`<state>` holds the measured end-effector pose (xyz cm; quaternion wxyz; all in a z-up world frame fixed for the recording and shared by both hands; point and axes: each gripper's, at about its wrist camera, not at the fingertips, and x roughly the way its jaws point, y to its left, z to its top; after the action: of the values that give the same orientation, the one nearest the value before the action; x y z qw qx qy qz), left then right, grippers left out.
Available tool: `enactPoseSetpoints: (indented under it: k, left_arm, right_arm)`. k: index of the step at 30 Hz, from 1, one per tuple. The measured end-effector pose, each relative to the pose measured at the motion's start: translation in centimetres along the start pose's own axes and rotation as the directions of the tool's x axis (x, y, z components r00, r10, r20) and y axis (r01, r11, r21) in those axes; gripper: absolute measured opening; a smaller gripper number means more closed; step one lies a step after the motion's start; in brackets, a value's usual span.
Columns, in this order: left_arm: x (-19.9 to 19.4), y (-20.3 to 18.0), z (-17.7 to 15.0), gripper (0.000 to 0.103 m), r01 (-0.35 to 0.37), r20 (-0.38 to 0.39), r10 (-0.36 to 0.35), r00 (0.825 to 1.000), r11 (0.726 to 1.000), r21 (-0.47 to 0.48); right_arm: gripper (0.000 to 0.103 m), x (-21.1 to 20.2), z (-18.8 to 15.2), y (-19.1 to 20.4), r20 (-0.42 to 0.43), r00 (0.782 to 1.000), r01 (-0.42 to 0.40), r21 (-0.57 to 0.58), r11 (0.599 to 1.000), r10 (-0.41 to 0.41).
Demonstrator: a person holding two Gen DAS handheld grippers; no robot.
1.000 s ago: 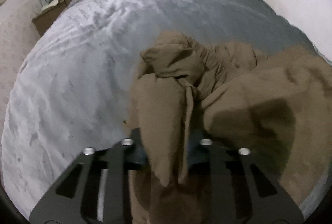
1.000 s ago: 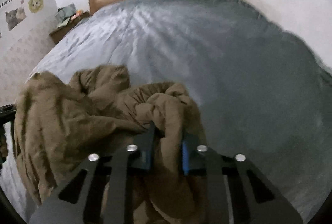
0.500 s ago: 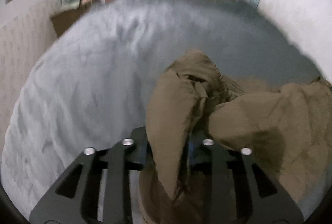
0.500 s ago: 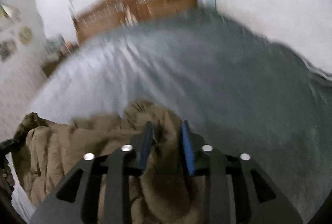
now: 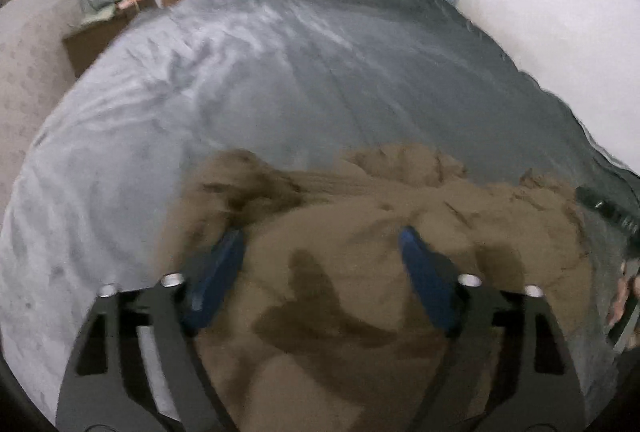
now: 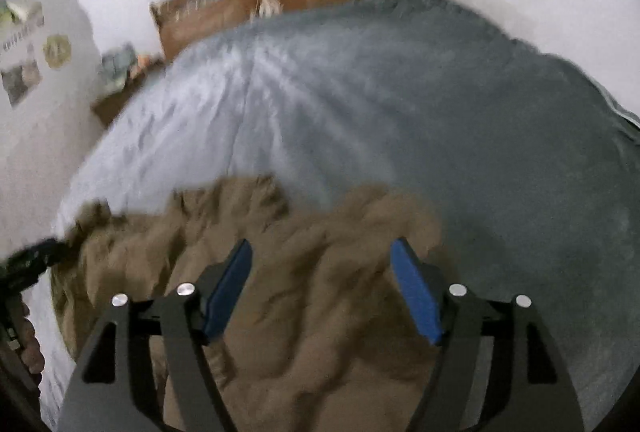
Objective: Fold large clothes
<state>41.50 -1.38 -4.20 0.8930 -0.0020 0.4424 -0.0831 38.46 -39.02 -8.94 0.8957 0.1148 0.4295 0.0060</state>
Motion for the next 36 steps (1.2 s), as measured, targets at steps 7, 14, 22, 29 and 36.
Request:
enactPoseSetpoints:
  k: [7, 14, 22, 29, 36]
  left_arm:
    - [7.8, -3.7, -1.0, 0.028, -0.052, -0.258, 0.059, 0.964, 0.998, 0.034]
    - [12.0, -3.1, -1.6, 0.029, -0.114, -0.369, 0.114, 0.922, 0.993, 0.023]
    - [10.9, -3.6, -0.7, 0.032, -0.089, -0.306, 0.095, 0.947, 0.995, 0.035]
    - [0.2, 0.3, -5.5, 0.063, -0.089, -0.011, 0.089, 0.996, 0.996, 0.002]
    - [-0.3, 5.3, -11.4, 0.037, -0.152, 0.012, 0.152, 0.988, 0.988, -0.034]
  right_arm:
    - [0.058, 6.4, -2.6, 2.5, -0.192, 0.975, 0.099, -0.068, 0.993, -0.110]
    - [0.058, 10.1, -1.5, 2.9, -0.289, 0.945, 0.147, -0.042, 0.988, -0.152]
    - [0.059, 6.6, -1.9, 2.2, -0.176, 0.983, 0.045, -0.023, 0.999, -0.049]
    - [0.067, -5.3, -7.2, -0.4, 0.118, 0.992, -0.034, 0.012, 0.999, 0.033]
    - [0.067, -7.4, -13.3, -3.3, 0.175, 0.983, 0.051, 0.010, 0.999, -0.052]
